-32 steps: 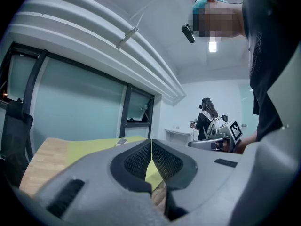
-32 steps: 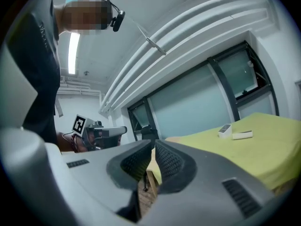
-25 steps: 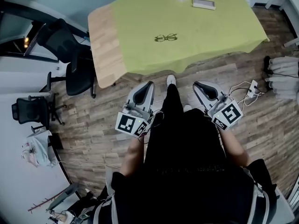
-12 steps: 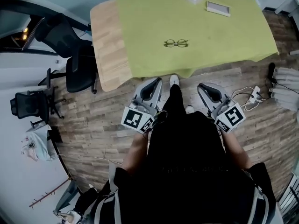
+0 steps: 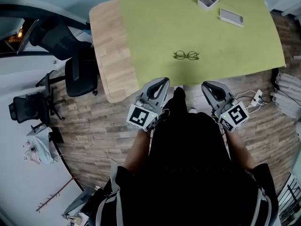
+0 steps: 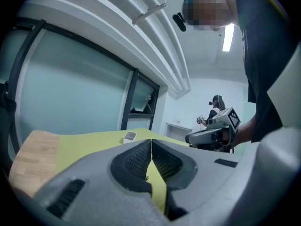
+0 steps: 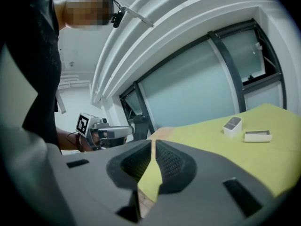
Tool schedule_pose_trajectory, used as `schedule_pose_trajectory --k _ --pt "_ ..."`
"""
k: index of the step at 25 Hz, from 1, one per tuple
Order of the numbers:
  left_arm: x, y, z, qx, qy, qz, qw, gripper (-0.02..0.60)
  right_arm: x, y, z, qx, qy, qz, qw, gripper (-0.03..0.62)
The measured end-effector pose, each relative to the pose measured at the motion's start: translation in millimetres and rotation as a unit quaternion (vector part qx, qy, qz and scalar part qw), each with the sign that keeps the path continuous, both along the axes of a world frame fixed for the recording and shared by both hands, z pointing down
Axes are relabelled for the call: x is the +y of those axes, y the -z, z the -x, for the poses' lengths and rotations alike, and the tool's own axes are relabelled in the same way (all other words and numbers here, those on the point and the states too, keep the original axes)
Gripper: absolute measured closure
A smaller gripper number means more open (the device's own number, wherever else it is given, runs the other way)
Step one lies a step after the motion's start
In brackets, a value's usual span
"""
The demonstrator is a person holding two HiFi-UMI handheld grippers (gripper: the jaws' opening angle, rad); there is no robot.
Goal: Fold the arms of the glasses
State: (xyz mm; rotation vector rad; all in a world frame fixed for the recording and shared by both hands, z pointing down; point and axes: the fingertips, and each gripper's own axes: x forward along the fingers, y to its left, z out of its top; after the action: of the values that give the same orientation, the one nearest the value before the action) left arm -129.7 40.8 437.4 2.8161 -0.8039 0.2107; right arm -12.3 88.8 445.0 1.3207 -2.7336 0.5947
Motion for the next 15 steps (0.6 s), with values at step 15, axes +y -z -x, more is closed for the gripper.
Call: schedule_pose_trajectory --k 15 --pt "-61.5 -29.8 -14.5 -0.026 -0.107 0.002 0.9939 0.563 -74.2 -12.6 12.9 0.031 -0.024 0.039 0.998 0.548"
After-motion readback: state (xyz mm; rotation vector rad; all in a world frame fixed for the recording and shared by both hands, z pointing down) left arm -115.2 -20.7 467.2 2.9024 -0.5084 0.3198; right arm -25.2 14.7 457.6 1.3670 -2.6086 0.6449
